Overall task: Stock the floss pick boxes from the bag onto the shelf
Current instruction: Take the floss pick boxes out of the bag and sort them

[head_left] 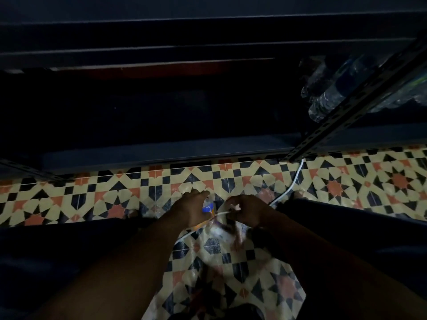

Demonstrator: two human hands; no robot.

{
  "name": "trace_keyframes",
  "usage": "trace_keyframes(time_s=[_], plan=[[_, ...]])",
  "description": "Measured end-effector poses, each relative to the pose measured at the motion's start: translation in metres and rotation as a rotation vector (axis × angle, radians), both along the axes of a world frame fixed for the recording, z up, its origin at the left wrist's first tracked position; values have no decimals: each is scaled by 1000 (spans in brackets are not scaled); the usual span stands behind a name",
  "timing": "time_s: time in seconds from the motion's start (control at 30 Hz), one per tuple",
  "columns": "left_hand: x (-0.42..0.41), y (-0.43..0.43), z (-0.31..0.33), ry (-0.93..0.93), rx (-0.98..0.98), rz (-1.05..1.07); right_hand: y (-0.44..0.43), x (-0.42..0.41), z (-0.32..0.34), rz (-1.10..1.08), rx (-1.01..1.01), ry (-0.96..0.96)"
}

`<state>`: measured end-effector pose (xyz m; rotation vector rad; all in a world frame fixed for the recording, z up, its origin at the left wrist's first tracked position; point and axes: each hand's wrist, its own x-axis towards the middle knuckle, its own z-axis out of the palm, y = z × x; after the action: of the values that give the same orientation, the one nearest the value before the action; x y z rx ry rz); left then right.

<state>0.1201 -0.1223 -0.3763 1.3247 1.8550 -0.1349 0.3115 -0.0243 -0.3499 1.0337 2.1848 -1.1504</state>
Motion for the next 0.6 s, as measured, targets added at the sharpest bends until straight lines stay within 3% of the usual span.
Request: trace_keyframes(time_s=[0.37,0.6], plan=[[-12,5,43,-87,67,95,6,10,10,-175,2,44],[-17,19,128,-58,228,10,12,-6,93,-162,117,233]])
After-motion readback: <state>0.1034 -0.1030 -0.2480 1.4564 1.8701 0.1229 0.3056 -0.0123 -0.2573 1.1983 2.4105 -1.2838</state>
